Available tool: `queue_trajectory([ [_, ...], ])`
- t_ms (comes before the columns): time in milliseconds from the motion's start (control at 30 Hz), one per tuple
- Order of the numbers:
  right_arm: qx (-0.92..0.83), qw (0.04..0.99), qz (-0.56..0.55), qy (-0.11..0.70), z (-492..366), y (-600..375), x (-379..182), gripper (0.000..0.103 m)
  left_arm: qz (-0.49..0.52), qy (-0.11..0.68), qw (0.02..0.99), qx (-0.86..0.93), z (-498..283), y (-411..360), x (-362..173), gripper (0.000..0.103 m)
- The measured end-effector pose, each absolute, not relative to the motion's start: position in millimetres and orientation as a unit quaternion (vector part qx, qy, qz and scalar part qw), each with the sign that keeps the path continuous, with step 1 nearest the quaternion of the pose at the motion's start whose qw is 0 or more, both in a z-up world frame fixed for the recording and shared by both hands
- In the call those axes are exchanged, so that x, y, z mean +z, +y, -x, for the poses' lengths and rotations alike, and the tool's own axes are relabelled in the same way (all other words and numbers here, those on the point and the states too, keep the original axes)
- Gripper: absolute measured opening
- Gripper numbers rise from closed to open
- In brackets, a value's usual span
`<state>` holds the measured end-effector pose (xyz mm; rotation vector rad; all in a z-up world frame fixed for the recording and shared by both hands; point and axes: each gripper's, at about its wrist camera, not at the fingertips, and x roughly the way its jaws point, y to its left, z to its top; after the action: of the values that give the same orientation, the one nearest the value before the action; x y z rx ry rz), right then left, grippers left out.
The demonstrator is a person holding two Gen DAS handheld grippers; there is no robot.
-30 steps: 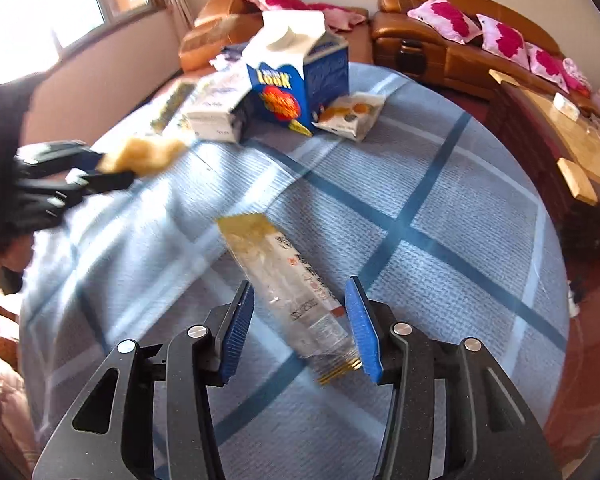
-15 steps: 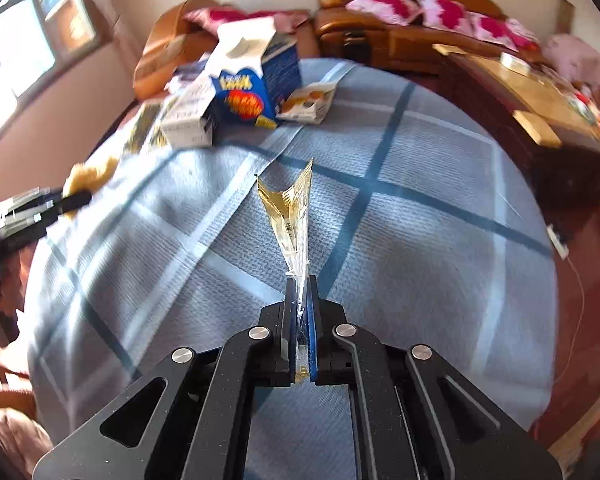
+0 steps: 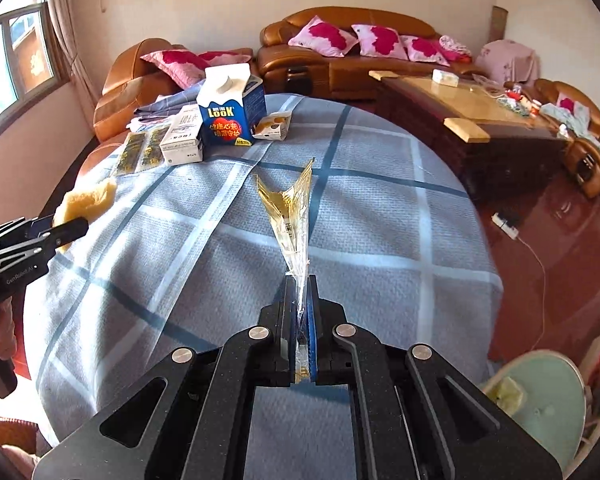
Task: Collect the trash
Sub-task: 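Carry the yellow sponge and clear wrapper over the green bucket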
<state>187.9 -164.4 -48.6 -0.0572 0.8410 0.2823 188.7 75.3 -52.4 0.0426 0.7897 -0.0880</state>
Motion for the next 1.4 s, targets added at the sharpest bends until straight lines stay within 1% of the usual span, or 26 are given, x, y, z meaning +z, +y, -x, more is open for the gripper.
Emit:
queue_trajectory([
  [533, 0.088, 0.928, -0.001, 0.363, -92, -194, -31, 0.005, -0.037, 0.365, 0.926, -0.086, -125, -4, -41, 0.036],
  [933, 0.095, 0.936, -0.033, 0.338, -56, -209, -27, 0.005, -0.048, 0.374, 0.923, -0.083, -101, -37, -44, 0.036],
  [1400, 0.067, 0.944, -0.051, 0.319, -21, -243, -23, 0.005, -0.070, 0.362, 0.924, -0.100, -80, -72, -35, 0.036],
])
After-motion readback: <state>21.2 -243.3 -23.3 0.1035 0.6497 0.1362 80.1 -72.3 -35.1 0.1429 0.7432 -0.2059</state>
